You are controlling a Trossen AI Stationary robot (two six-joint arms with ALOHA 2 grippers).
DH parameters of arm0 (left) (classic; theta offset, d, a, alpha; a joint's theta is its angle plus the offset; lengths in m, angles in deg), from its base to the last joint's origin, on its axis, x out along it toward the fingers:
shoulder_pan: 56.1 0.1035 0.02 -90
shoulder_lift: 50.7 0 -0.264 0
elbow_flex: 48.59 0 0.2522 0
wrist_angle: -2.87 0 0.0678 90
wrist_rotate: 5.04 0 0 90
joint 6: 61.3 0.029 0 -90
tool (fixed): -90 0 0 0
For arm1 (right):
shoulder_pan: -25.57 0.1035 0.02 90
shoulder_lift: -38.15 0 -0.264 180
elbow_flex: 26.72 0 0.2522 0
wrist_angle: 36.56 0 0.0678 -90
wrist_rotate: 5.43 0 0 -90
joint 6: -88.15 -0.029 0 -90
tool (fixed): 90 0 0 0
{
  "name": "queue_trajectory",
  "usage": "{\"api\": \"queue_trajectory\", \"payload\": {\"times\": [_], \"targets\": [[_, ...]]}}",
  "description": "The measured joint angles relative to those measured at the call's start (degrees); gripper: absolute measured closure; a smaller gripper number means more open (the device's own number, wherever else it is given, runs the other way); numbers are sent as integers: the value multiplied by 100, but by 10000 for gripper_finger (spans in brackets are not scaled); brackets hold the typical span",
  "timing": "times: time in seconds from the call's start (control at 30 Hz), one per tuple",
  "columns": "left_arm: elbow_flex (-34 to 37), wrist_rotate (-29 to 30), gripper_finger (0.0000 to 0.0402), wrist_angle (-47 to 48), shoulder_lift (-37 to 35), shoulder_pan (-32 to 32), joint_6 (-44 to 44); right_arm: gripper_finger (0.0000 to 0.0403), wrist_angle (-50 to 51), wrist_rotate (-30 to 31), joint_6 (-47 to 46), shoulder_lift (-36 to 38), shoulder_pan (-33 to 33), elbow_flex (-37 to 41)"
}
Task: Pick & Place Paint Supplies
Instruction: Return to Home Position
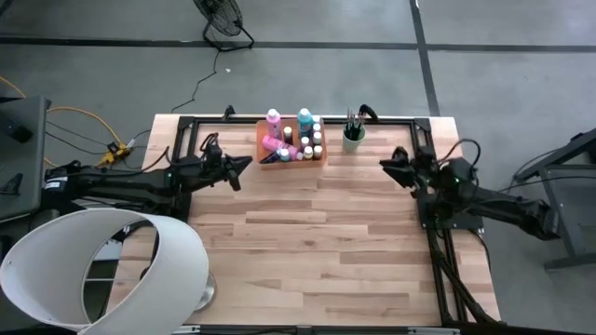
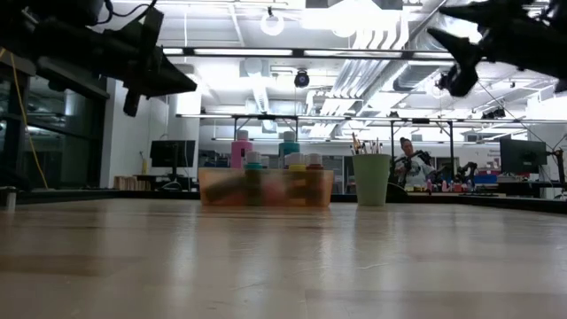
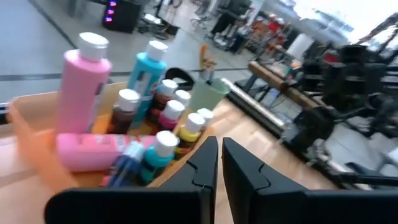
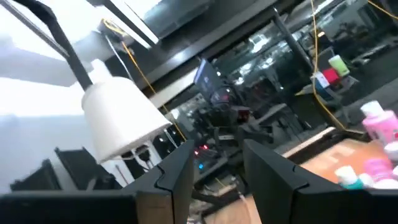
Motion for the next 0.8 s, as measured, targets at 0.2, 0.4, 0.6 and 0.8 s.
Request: {"api": "queue_trajectory", "payload": {"times": [0.2, 0.4, 0.6, 0.8], "targets": [[0, 236, 381, 319, -19, 3, 143, 270, 284, 1469, 471, 659, 1218, 407], [102, 220, 381, 542, -567, 5, 378, 270, 633, 1838, 929, 998, 1714, 407], [671, -94, 381, 1026, -2082, 3, 350, 270, 1116, 1729, 786, 1491, 1728, 409], [802, -660, 381, 2191, -3718, 3, 352, 270, 1065, 1749, 807, 1889, 1728, 411]]}}
